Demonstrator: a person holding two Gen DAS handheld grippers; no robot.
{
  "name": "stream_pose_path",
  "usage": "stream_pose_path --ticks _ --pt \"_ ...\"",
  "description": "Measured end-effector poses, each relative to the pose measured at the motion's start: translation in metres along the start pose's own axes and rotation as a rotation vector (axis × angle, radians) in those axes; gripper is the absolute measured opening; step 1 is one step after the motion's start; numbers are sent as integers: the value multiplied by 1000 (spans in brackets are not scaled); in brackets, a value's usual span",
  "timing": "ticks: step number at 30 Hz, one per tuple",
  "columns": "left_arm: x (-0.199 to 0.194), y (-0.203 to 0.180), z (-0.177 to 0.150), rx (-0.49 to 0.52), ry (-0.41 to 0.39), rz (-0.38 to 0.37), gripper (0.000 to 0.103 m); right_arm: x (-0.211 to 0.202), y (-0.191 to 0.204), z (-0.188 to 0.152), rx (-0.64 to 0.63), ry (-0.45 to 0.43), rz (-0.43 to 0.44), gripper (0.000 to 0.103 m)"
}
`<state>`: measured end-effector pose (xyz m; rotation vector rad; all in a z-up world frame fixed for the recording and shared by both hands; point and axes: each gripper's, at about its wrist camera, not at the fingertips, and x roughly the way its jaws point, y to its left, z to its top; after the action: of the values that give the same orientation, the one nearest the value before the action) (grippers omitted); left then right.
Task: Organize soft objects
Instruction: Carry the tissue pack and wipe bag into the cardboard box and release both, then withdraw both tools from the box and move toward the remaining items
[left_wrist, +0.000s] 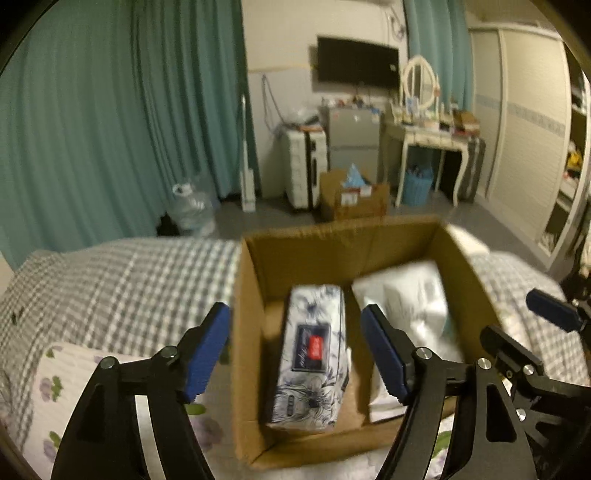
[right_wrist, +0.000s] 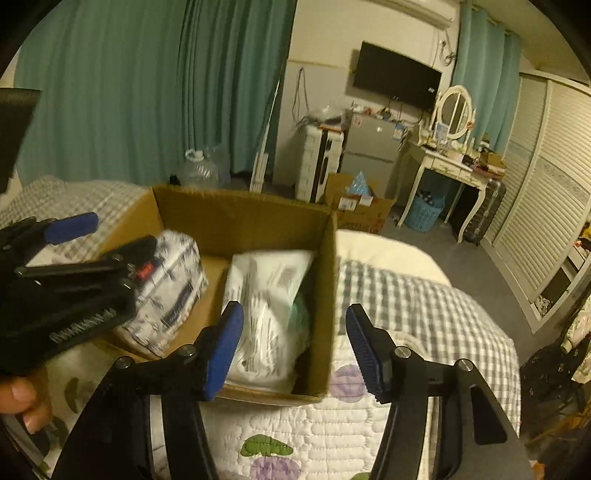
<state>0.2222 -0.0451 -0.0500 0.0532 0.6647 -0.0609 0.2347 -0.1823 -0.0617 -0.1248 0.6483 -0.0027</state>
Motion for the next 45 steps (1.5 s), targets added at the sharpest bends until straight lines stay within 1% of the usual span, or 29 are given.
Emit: stream_pose_path --ticks 4,6,7,8,9,10,11,12,15,17,22,24,28,31,35,40,45 --pt "-43 11 11 -27 -66 -4 75 -42 -4 8 22 -74 -6 58" --pt "-67 18 15 -43 -95 -7 77 -67 -5 12 27 -114 -6 61" --pt "-79 20 17 -51 -108 -8 80 -80 -3 15 29 -136 -8 65" --pt "-91 23 18 -59 -123 -7 90 -93 -3 16 32 -156 -10 68" --pt "-105 26 18 -69 -144 -6 98 -109 -3 17 35 -180 -11 70" --pt "-120 28 19 -78 -170 -5 100 -122 -2 19 38 -200 -10 75" --pt "-133 30 20 -86 -191 -5 100 -134 -2 19 41 -217 -8 79" --pt "-146 32 22 -89 -208 -6 100 -150 -1 20 43 -239 -4 80" --pt "-184 35 25 -87 -253 -2 100 -192 2 23 46 -297 3 87" --pt "-208 36 25 -83 -280 3 100 -219 6 24 45 -335 -5 96" --pt "-249 40 25 -70 -324 35 101 -279 14 23 33 -409 -11 97" --pt "-262 44 23 -73 -338 54 101 -299 13 21 42 -429 -6 102" --pt "-284 45 9 -83 -345 95 103 -331 9 16 56 -451 -15 103" --pt "-290 45 0 -89 -338 104 103 -343 6 5 63 -446 -15 103" --pt "-291 44 -14 -88 -321 107 103 -345 2 -9 68 -424 -21 103" --pt "-277 36 -34 -66 -270 106 103 -328 -2 -32 71 -376 -19 103" --pt "-262 29 -53 -55 -241 85 103 -305 -3 -50 58 -346 -2 103"
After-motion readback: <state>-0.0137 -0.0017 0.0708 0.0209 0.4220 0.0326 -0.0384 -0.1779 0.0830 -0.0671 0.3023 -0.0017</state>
